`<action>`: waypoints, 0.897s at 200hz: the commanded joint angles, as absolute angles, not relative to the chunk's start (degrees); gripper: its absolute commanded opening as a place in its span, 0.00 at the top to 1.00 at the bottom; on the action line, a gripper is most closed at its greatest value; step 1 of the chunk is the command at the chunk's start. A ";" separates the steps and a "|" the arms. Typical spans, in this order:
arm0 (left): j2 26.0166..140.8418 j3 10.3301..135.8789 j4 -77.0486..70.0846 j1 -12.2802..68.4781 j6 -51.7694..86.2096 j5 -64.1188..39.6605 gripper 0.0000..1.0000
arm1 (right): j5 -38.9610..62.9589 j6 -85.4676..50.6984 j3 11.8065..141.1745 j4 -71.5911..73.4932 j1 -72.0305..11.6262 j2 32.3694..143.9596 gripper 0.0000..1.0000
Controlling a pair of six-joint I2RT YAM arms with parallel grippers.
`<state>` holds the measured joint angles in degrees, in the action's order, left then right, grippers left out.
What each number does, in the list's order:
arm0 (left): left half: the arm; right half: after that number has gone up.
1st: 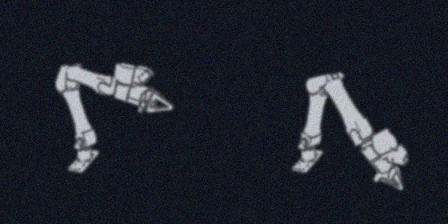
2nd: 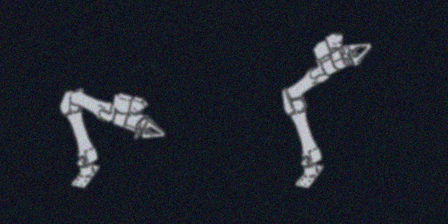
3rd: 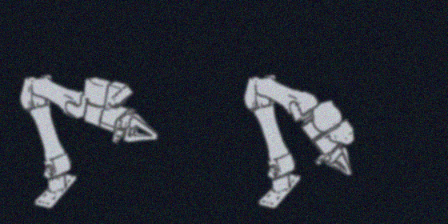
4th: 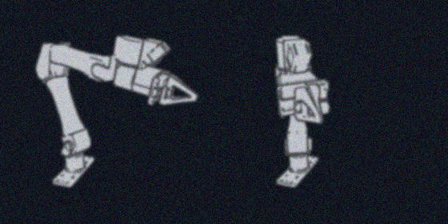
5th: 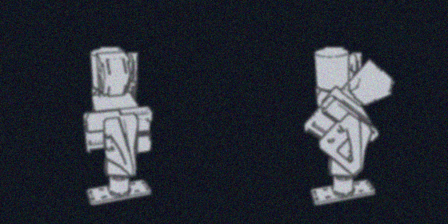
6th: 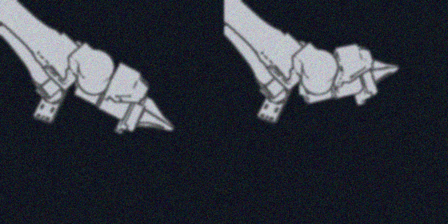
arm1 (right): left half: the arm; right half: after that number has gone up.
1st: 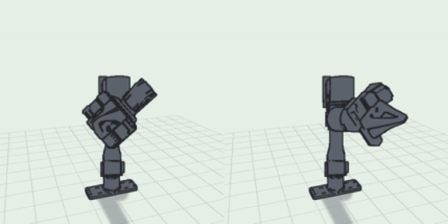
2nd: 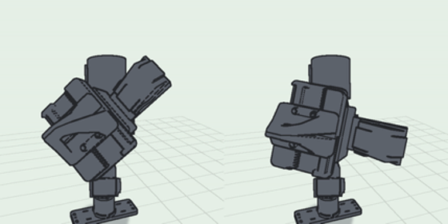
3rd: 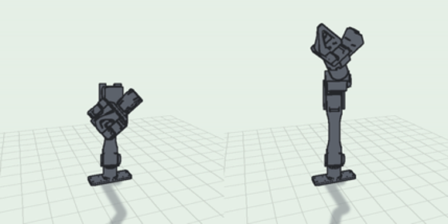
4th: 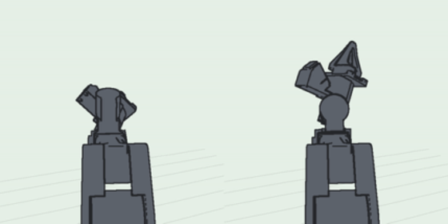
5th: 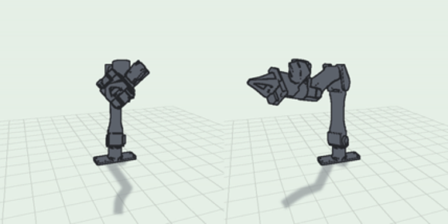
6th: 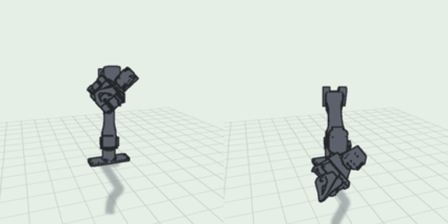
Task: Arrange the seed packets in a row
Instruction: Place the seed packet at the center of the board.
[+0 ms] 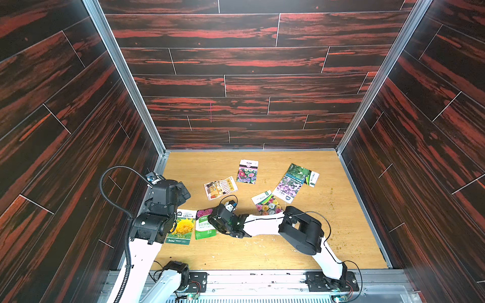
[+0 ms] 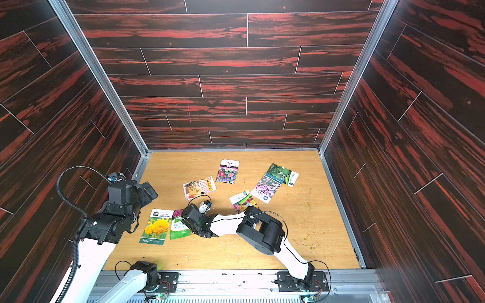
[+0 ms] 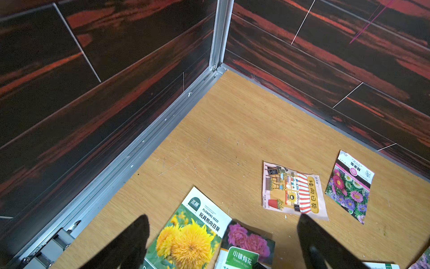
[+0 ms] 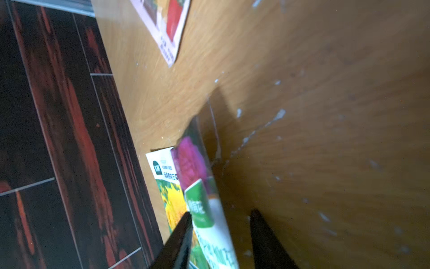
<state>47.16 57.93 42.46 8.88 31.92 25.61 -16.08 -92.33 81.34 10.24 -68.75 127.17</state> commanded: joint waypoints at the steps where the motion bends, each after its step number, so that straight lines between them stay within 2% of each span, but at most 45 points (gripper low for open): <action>1: 46.29 57.31 43.07 8.53 31.56 25.59 0.00 | -15.82 -91.41 81.80 4.78 -69.30 126.99 0.52; 18: 46.08 57.13 43.12 8.53 31.48 25.27 0.00 | -14.55 -91.32 81.79 4.19 -69.39 126.74 0.46; 46: 45.98 56.88 43.07 8.53 31.47 25.00 0.00 | -13.93 -90.11 84.54 -3.88 -69.70 126.14 0.45; 69: 45.97 56.62 43.18 8.57 31.47 24.45 0.00 | -11.57 -88.20 87.52 -8.55 -69.69 126.73 0.35; 125: 45.70 56.39 43.51 8.54 31.36 24.13 0.00 | -11.85 -85.15 89.29 -16.44 -68.98 126.02 0.31; 134: 45.79 56.19 43.38 8.58 31.38 23.98 0.00 | -11.51 -83.82 88.66 -15.53 -68.40 125.43 0.15; 138: 45.81 56.08 43.27 8.54 31.43 23.78 0.00 | -10.89 -82.87 88.66 -15.21 -67.97 125.42 0.12; 169: 46.96 54.23 40.51 8.53 31.66 19.94 0.00 | -12.01 -77.07 83.58 -12.25 -65.37 120.31 0.11; 179: 48.19 53.20 38.28 8.54 31.47 17.28 0.00 | -11.85 -74.12 80.44 -9.58 -63.82 117.56 0.06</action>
